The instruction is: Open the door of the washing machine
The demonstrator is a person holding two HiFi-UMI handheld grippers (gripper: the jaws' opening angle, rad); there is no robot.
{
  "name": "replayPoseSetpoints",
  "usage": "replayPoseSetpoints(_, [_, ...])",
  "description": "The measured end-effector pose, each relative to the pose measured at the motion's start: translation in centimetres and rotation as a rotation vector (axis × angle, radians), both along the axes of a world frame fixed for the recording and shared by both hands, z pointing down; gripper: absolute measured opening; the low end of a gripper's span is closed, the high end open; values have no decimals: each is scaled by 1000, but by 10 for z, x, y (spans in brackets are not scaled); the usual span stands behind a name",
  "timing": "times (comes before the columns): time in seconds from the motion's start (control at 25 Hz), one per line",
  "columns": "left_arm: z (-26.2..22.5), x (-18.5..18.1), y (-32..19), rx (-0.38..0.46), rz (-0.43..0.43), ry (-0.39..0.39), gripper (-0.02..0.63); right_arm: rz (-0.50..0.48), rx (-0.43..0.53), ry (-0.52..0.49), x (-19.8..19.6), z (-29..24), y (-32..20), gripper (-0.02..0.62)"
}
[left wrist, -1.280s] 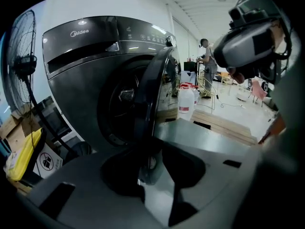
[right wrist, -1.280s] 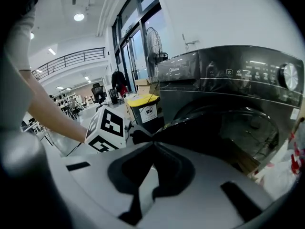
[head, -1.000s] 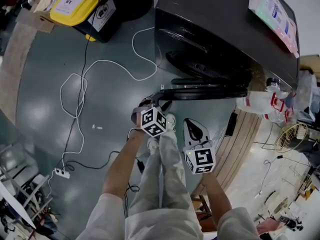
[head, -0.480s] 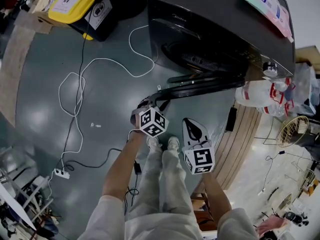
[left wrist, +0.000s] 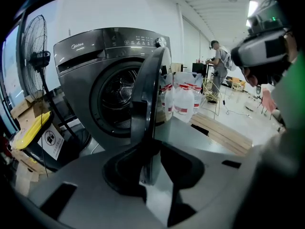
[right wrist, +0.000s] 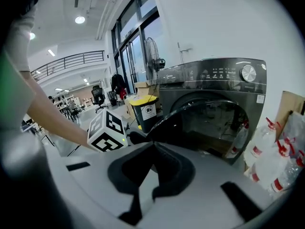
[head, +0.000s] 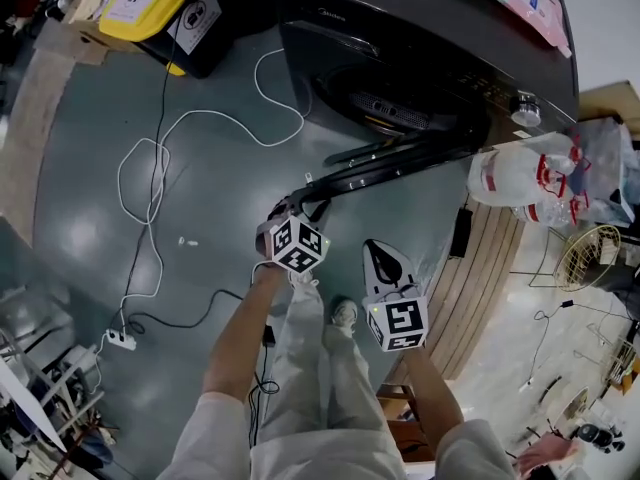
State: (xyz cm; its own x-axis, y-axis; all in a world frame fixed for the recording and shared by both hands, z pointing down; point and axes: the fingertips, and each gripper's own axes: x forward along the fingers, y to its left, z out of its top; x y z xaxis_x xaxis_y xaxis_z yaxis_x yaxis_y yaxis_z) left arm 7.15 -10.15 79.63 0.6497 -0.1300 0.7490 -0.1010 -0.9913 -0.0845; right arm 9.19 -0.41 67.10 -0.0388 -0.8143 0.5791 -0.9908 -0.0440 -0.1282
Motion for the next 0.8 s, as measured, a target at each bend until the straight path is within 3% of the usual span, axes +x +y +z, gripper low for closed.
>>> replayPoseSetpoints(0.8, [-1, -11, 107, -26, -132, 23, 91, -13, 4, -16, 4, 1, 108, -2])
